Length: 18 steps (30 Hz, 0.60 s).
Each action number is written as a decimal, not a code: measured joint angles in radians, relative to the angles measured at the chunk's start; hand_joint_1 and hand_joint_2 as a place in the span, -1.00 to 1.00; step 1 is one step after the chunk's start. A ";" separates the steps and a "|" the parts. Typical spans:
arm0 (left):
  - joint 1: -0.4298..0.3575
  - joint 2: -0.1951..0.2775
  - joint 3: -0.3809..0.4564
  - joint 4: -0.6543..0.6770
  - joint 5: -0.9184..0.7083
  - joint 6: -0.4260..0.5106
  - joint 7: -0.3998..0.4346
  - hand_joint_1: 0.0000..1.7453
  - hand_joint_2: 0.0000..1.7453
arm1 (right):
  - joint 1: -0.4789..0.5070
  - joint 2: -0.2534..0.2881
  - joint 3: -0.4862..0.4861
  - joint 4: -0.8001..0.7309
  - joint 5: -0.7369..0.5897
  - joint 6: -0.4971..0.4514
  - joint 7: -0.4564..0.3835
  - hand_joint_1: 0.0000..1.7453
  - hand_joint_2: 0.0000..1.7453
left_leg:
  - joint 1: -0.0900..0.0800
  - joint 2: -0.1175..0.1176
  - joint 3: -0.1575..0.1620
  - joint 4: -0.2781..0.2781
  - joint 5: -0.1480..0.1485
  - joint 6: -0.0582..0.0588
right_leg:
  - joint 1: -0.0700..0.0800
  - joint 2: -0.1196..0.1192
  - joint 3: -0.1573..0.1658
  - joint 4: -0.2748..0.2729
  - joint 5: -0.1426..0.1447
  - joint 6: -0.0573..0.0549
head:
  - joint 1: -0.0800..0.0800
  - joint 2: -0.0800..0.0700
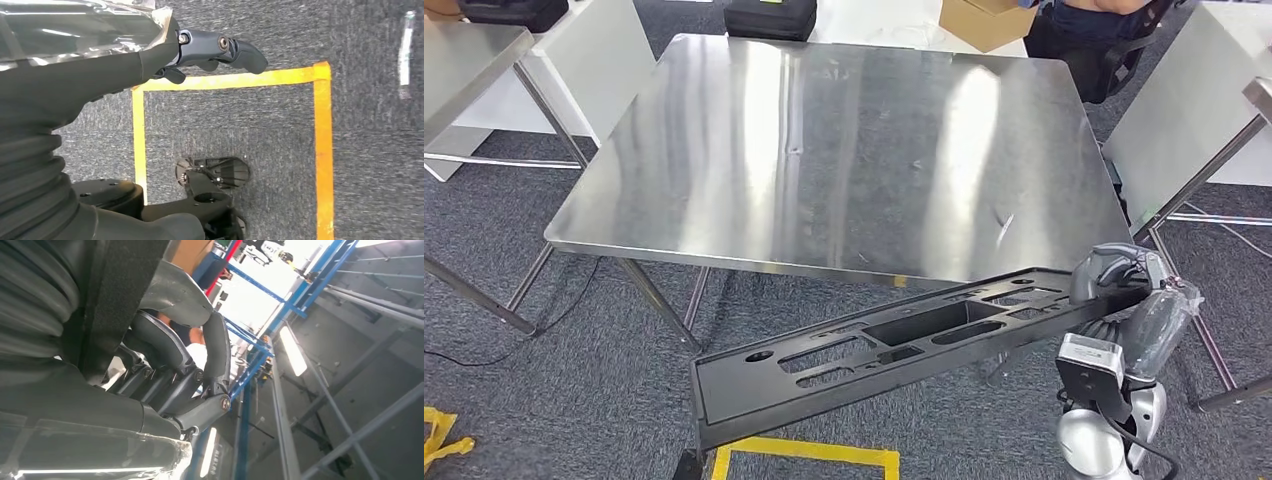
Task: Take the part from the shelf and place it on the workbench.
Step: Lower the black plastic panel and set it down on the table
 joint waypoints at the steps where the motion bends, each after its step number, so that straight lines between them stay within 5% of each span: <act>1: 0.000 -0.001 0.000 0.000 0.000 0.000 -0.001 -1.00 1.00 | 0.000 -0.001 0.000 0.000 0.000 0.000 0.000 1.00 1.00 | 0.000 0.000 0.004 -0.002 -0.001 0.003 | -0.001 -0.001 -0.030 0.056 -0.021 -0.001 | 0.001 0.000; 4: 0.000 -0.002 -0.001 0.000 0.000 0.000 -0.002 -1.00 1.00 | 0.006 -0.004 0.000 0.005 -0.002 0.000 -0.001 1.00 1.00 | 0.001 0.001 0.007 -0.002 -0.007 0.006 | -0.004 -0.002 -0.127 0.212 -0.059 0.006 | 0.001 0.000; 6: 0.001 -0.003 -0.002 0.000 0.000 0.000 -0.002 -1.00 1.00 | 0.007 -0.004 0.000 0.007 -0.003 0.000 -0.001 1.00 1.00 | 0.003 0.000 0.015 -0.001 -0.014 0.001 | -0.010 -0.005 -0.111 0.153 -0.015 0.026 | 0.001 0.000; 8: 0.001 -0.002 -0.002 0.000 0.000 0.000 -0.002 -1.00 1.00 | 0.006 -0.005 0.000 0.008 -0.003 0.000 -0.002 1.00 1.00 | 0.002 -0.001 0.024 0.000 -0.023 -0.009 | -0.016 -0.013 -0.048 0.013 0.046 0.042 | 0.004 0.000; 10: 0.000 -0.002 -0.003 0.000 0.000 0.000 -0.002 -1.00 1.00 | 0.007 -0.005 0.000 0.009 -0.003 0.000 -0.002 1.00 1.00 | -0.003 -0.001 0.028 0.001 -0.030 -0.020 | -0.014 -0.015 -0.014 -0.056 0.069 0.032 | 0.004 0.000; 14: -0.001 -0.004 -0.003 0.000 0.003 0.009 -0.006 -1.00 1.00 | 0.006 -0.005 0.000 0.010 -0.004 0.000 -0.003 1.00 1.00 | 0.001 0.001 0.026 0.016 -0.048 -0.037 | -0.017 -0.009 -0.004 -0.061 0.063 -0.002 | 0.001 0.000; 18: 0.002 -0.010 -0.003 0.000 0.009 0.020 -0.012 -1.00 1.00 | 0.007 -0.005 0.000 0.010 -0.008 0.000 -0.005 1.00 1.00 | 0.005 0.001 -0.091 0.237 -0.141 -0.048 | -0.017 -0.009 0.011 -0.062 0.053 -0.026 | -0.004 0.000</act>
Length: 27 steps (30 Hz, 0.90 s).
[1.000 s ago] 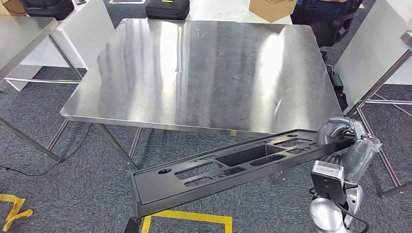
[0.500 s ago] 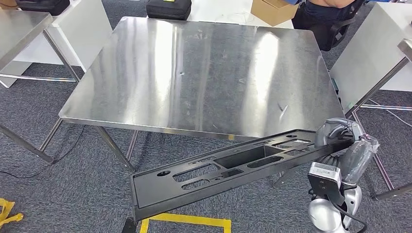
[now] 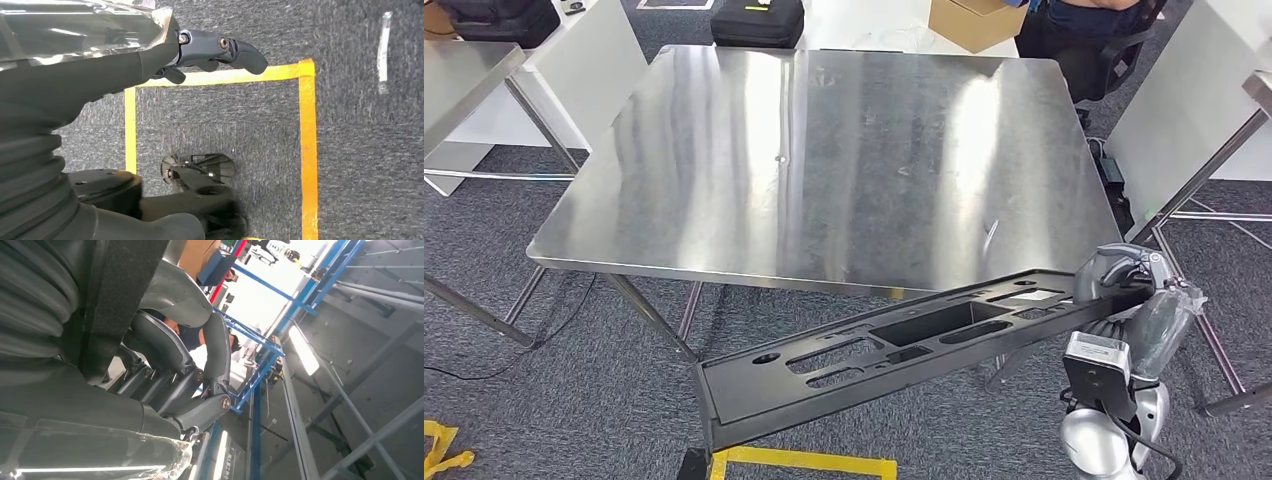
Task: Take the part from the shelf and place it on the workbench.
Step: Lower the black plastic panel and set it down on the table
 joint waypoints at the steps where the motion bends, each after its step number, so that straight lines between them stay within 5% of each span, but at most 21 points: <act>1: 0.001 0.000 0.000 0.000 0.000 -0.003 0.002 -1.00 1.00 | 0.000 0.000 0.000 0.000 -0.001 0.000 0.000 1.00 1.00 | 0.000 0.000 -0.028 0.040 -0.005 0.000 | 0.002 0.001 0.002 0.000 -0.002 -0.003 | 0.000 0.000; 3: 0.002 0.001 -0.001 0.000 0.000 -0.009 0.006 -1.00 1.00 | 0.000 0.001 0.000 0.000 -0.002 0.000 0.000 1.00 1.00 | 0.000 0.000 -0.028 0.007 0.042 0.003 | 0.003 0.003 0.009 0.000 -0.006 -0.005 | 0.000 0.000; 6: -0.002 0.003 -0.001 0.000 -0.001 -0.016 0.008 -1.00 1.00 | -0.001 0.001 0.000 0.000 -0.003 0.000 0.000 1.00 1.00 | -0.002 -0.001 0.055 -0.179 0.133 0.013 | 0.008 0.008 0.019 0.001 -0.016 0.004 | 0.000 0.000; 11: -0.004 0.005 -0.001 0.000 0.000 -0.017 0.008 -1.00 1.00 | -0.003 0.002 0.001 0.000 -0.003 0.000 0.000 1.00 1.00 | -0.008 -0.002 0.085 -0.234 0.142 0.035 | 0.010 0.007 0.011 0.009 -0.027 0.028 | 0.000 0.000; 13: -0.005 0.004 -0.001 0.000 0.000 -0.017 0.007 -1.00 1.00 | -0.005 0.000 0.001 0.000 -0.003 0.000 0.000 1.00 1.00 | -0.003 -0.001 0.093 -0.244 0.145 0.046 | 0.012 0.005 -0.028 0.084 -0.060 0.029 | 0.003 0.000; 15: -0.005 0.004 -0.001 0.000 0.001 -0.017 0.006 -1.00 1.00 | -0.003 0.000 0.001 0.000 -0.003 0.000 0.000 1.00 1.00 | -0.004 0.000 0.095 -0.245 0.143 0.052 | 0.012 0.005 -0.099 0.215 -0.106 0.025 | 0.006 0.000; 17: -0.004 0.004 -0.002 0.000 0.002 -0.017 0.006 -1.00 1.00 | 0.001 0.000 0.001 0.000 -0.003 0.000 0.000 1.00 1.00 | -0.004 -0.001 0.096 -0.245 0.140 0.053 | 0.010 0.004 -0.140 0.279 -0.113 0.034 | 0.005 0.000; 18: -0.003 0.004 -0.002 0.000 0.002 -0.016 0.005 -1.00 1.00 | 0.001 -0.001 0.001 0.000 -0.003 0.000 0.000 1.00 1.00 | -0.003 -0.001 0.098 -0.245 0.139 0.051 | 0.007 0.004 -0.133 0.254 -0.094 0.044 | 0.006 0.000; 21: -0.003 0.002 -0.002 0.000 0.002 -0.015 0.005 -1.00 1.00 | -0.001 -0.001 0.001 0.000 -0.002 0.000 0.000 1.00 1.00 | -0.004 -0.004 0.106 -0.242 0.130 0.039 | 0.000 -0.002 -0.038 0.052 -0.011 0.064 | 0.007 0.000; 23: -0.003 0.002 -0.002 0.000 0.003 -0.016 0.005 -1.00 1.00 | -0.002 0.000 0.002 0.000 -0.001 0.000 0.000 1.00 1.00 | -0.008 -0.004 0.109 -0.242 0.125 0.028 | 0.003 -0.004 -0.007 -0.007 0.006 0.053 | 0.005 0.000; 27: -0.004 0.003 -0.002 0.000 0.004 -0.019 0.004 -1.00 1.00 | -0.004 0.000 0.002 0.000 0.005 0.004 0.001 1.00 1.00 | -0.001 -0.001 0.097 -0.212 0.101 0.009 | -0.002 -0.001 0.003 -0.012 0.006 0.021 | 0.000 0.000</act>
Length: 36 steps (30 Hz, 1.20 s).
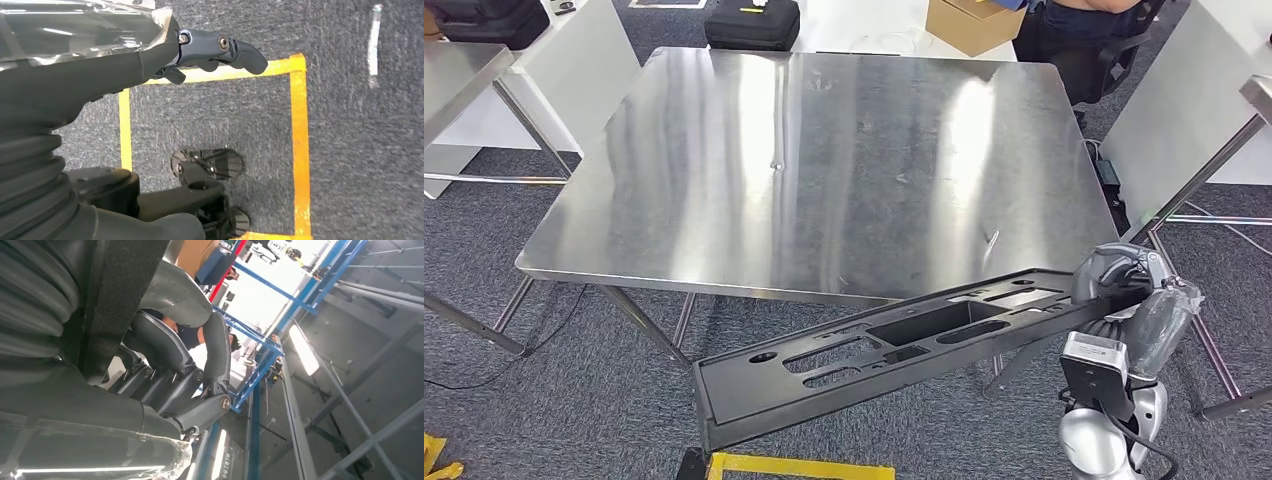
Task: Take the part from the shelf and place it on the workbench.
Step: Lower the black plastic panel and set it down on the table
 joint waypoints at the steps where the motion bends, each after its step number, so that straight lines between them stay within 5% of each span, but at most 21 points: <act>1: 0.000 0.000 0.000 0.000 0.000 -0.001 0.000 -1.00 1.00 | -0.001 0.000 0.000 0.000 0.001 0.001 0.000 1.00 1.00 | 0.002 0.000 -0.019 0.040 -0.022 -0.004 | -0.003 0.000 0.004 -0.001 -0.001 -0.007 | -0.001 0.000; 3: 0.002 0.000 0.000 0.000 0.001 -0.001 0.000 -1.00 1.00 | -0.002 0.000 0.000 0.000 0.001 0.002 0.000 1.00 1.00 | 0.002 0.000 -0.084 0.169 -0.077 -0.009 | 0.000 -0.001 0.010 -0.001 -0.007 -0.016 | -0.003 0.000; 5: 0.005 0.000 0.000 0.000 0.002 -0.001 0.000 -1.00 1.00 | -0.002 0.001 0.000 0.000 0.001 0.003 0.001 1.00 1.00 | 0.003 0.000 -0.136 0.254 -0.092 -0.011 | 0.002 -0.001 0.014 -0.001 -0.010 -0.020 | -0.003 0.000; 7: 0.005 0.000 0.000 0.000 0.002 -0.001 -0.001 -1.00 1.00 | -0.003 0.001 0.001 0.000 0.001 0.004 0.001 1.00 1.00 | 0.003 0.001 -0.119 0.196 -0.039 -0.009 | 0.002 0.001 0.020 0.000 -0.014 -0.020 | -0.004 0.000; 10: 0.003 0.002 0.000 0.000 0.002 0.001 -0.002 -1.00 1.00 | -0.005 0.000 0.001 0.000 0.001 0.004 0.001 1.00 1.00 | 0.002 0.000 -0.031 0.011 0.038 -0.001 | 0.007 0.003 0.027 0.001 -0.025 -0.008 | -0.004 0.000; 15: 0.003 0.001 0.001 -0.001 0.010 0.018 -0.012 -1.00 1.00 | -0.009 -0.002 0.003 0.000 0.001 0.004 0.002 1.00 1.00 | -0.006 -0.003 -0.004 -0.028 0.037 0.027 | 0.009 0.003 0.022 0.011 -0.039 0.016 | -0.004 0.000; 20: 0.007 -0.013 0.001 -0.001 0.010 0.035 -0.020 -1.00 1.00 | 0.002 -0.011 0.003 0.001 -0.003 0.003 0.002 1.00 1.00 | -0.007 -0.003 0.011 -0.035 0.029 0.047 | 0.008 0.002 -0.133 0.281 -0.119 0.015 | 0.000 0.000; 22: 0.009 -0.016 0.001 -0.001 0.010 0.035 -0.021 -1.00 1.00 | 0.006 -0.014 0.004 0.002 -0.005 0.003 0.002 1.00 1.00 | -0.008 -0.005 0.019 -0.034 0.023 0.047 | 0.008 0.002 -0.133 0.243 -0.081 0.028 | 0.000 0.000; 24: 0.009 -0.018 0.001 -0.001 0.010 0.035 -0.021 -1.00 1.00 | 0.006 -0.016 0.004 0.003 -0.006 0.003 0.002 1.00 1.00 | -0.010 -0.006 0.029 -0.033 0.014 0.041 | 0.010 -0.001 -0.074 0.100 -0.015 0.038 | 0.001 0.000; 26: 0.008 -0.020 0.001 -0.001 0.010 0.035 -0.022 -1.00 1.00 | 0.005 -0.018 0.004 0.003 -0.007 0.003 0.002 1.00 1.00 | -0.015 -0.006 0.035 -0.033 0.005 0.032 | 0.015 -0.003 -0.032 0.009 0.019 0.030 | 0.000 0.000; 30: 0.007 -0.020 0.001 -0.001 0.011 0.034 -0.023 -1.00 1.00 | 0.005 -0.020 0.005 0.003 -0.009 0.004 0.001 1.00 1.00 | -0.012 -0.003 0.034 -0.021 -0.013 0.013 | 0.012 -0.001 -0.017 -0.006 0.017 -0.001 | -0.004 0.000; 32: 0.006 -0.021 0.001 -0.001 0.011 0.034 -0.024 -1.00 1.00 | 0.003 -0.021 0.006 0.003 -0.008 0.008 -0.001 1.00 1.00 | -0.007 -0.003 -0.006 0.061 -0.053 0.003 | 0.005 -0.001 -0.005 -0.010 0.011 -0.017 | -0.007 0.000; 34: 0.008 -0.021 0.001 -0.001 0.012 0.033 -0.024 -1.00 1.00 | 0.000 -0.023 0.010 0.005 -0.005 0.014 -0.002 1.00 1.00 | -0.003 -0.003 -0.080 0.193 -0.102 -0.005 | 0.007 -0.002 0.004 -0.009 0.004 -0.027 | -0.010 0.000; 36: 0.010 -0.020 0.001 -0.001 0.012 0.033 -0.024 -1.00 1.00 | -0.001 -0.023 0.016 0.009 -0.001 0.018 -0.002 1.00 1.00 | 0.001 -0.002 -0.127 0.249 -0.098 -0.010 | 0.008 -0.002 0.010 -0.009 -0.002 -0.030 | -0.010 0.000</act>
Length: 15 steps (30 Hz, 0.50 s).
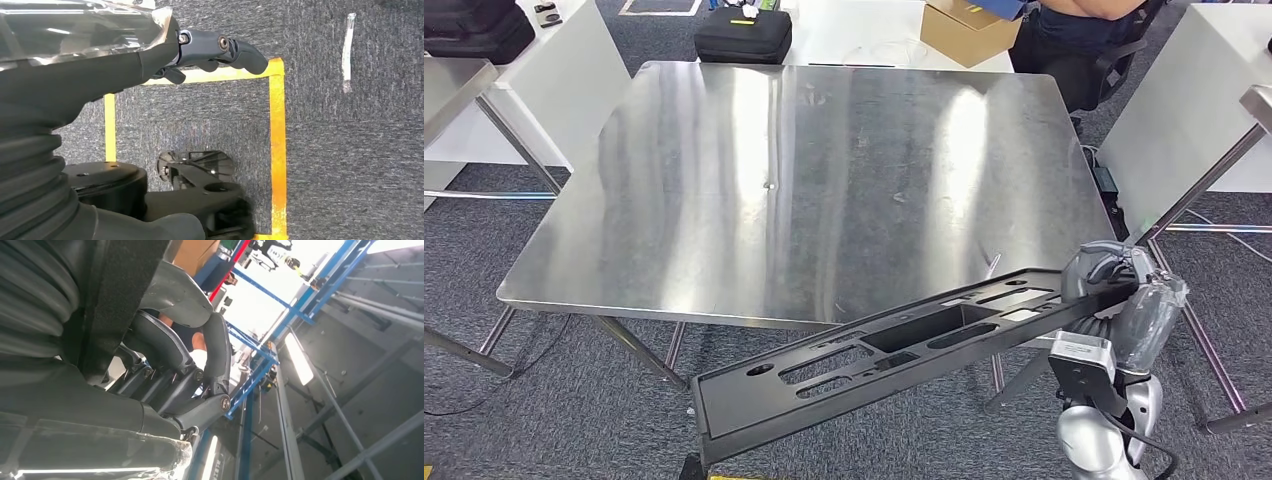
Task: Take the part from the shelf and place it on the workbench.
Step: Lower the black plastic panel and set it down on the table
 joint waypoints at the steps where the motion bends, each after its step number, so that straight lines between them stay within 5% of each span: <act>1: 0.000 0.000 0.000 0.000 0.000 0.000 0.000 -1.00 1.00 | 0.000 0.000 0.002 0.001 0.001 0.001 0.000 1.00 1.00 | 0.002 0.001 0.005 -0.029 0.031 -0.001 | 0.000 0.001 0.005 0.000 -0.004 0.001 | 0.000 0.000; 4: -0.003 0.002 -0.001 0.000 -0.003 -0.011 0.006 -1.00 1.00 | -0.009 -0.001 0.009 0.005 0.015 0.011 0.001 1.00 1.00 | 0.005 0.002 0.084 -0.216 0.131 0.005 | 0.003 0.003 0.019 0.002 -0.018 0.013 | 0.000 0.000; 9: -0.009 0.010 -0.012 0.000 -0.008 -0.030 0.020 -1.00 1.00 | -0.066 -0.015 0.042 0.025 0.089 0.052 0.033 1.00 1.00 | -0.004 0.001 0.117 -0.279 0.139 0.029 | 0.007 0.005 0.014 0.006 -0.029 0.040 | 0.001 0.000; 11: -0.013 0.010 -0.015 -0.001 -0.009 -0.023 0.018 -1.00 1.00 | -0.103 -0.032 0.059 0.040 0.125 0.076 0.056 1.00 1.00 | -0.002 0.001 0.125 -0.287 0.140 0.042 | 0.006 0.003 -0.022 0.073 -0.055 0.043 | 0.003 0.000; 13: -0.017 0.008 -0.019 -0.001 -0.013 -0.020 0.020 -1.00 1.00 | -0.151 -0.054 0.078 0.069 0.158 0.110 0.082 1.00 1.00 | -0.003 0.001 0.129 -0.288 0.137 0.051 | 0.004 0.002 -0.099 0.208 -0.096 0.040 | 0.004 0.000; 15: -0.019 0.007 -0.028 -0.001 -0.019 -0.024 0.027 -1.00 1.00 | -0.209 -0.074 0.101 0.111 0.188 0.153 0.109 1.00 1.00 | -0.003 0.001 0.133 -0.287 0.132 0.053 | 0.002 0.002 -0.159 0.288 -0.103 0.047 | 0.005 0.000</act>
